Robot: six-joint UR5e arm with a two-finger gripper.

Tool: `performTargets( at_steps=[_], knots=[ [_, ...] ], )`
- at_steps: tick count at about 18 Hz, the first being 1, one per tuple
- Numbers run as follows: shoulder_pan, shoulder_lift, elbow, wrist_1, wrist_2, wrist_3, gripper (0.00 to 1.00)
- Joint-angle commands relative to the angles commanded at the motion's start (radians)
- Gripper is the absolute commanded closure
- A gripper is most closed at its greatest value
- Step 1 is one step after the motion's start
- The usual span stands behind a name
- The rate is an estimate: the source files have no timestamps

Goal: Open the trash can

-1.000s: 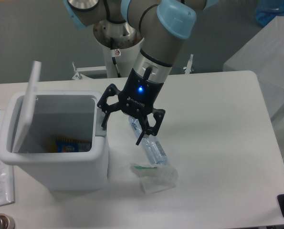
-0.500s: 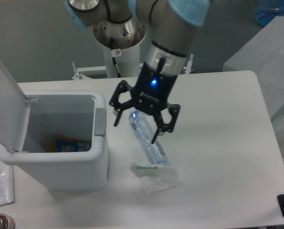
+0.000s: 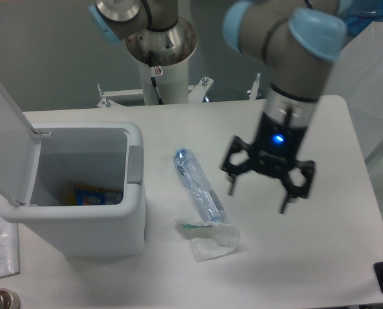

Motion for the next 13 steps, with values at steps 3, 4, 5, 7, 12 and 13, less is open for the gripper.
performTargets(
  at_steps=[3, 4, 5, 7, 12, 13],
  knots=[
    [-0.002, -0.034, -0.001, -0.008, 0.060, 0.159, 0.00],
    [-0.003, -0.034, -0.003, -0.017, 0.127, 0.192, 0.00],
    [-0.006, -0.039, -0.003, -0.020, 0.161, 0.195, 0.00],
    [-0.008, -0.049, 0.003, -0.024, 0.190, 0.198, 0.00],
    [-0.008, -0.101, 0.069, -0.158, 0.262, 0.287, 0.00],
    [-0.009, -0.112, 0.078, -0.160, 0.268, 0.286, 0.00]
  ],
)
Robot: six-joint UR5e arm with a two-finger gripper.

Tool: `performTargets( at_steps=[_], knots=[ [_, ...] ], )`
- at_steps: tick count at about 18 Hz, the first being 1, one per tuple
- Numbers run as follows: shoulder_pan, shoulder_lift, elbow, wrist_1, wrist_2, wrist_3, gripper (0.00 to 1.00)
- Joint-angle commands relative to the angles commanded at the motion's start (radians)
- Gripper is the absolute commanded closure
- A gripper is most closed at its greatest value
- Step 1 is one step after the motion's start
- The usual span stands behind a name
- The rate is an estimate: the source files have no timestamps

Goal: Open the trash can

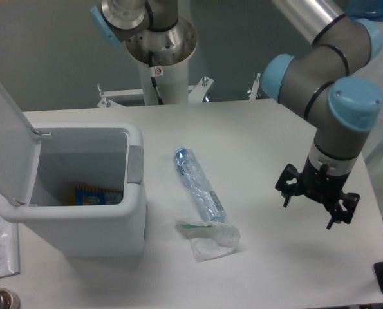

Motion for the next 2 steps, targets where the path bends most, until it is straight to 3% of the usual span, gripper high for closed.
performTargets(
  at_steps=[2],
  knots=[
    [0.000, -0.003, -0.008, 0.000, 0.018, 0.000, 0.00]
  ],
)
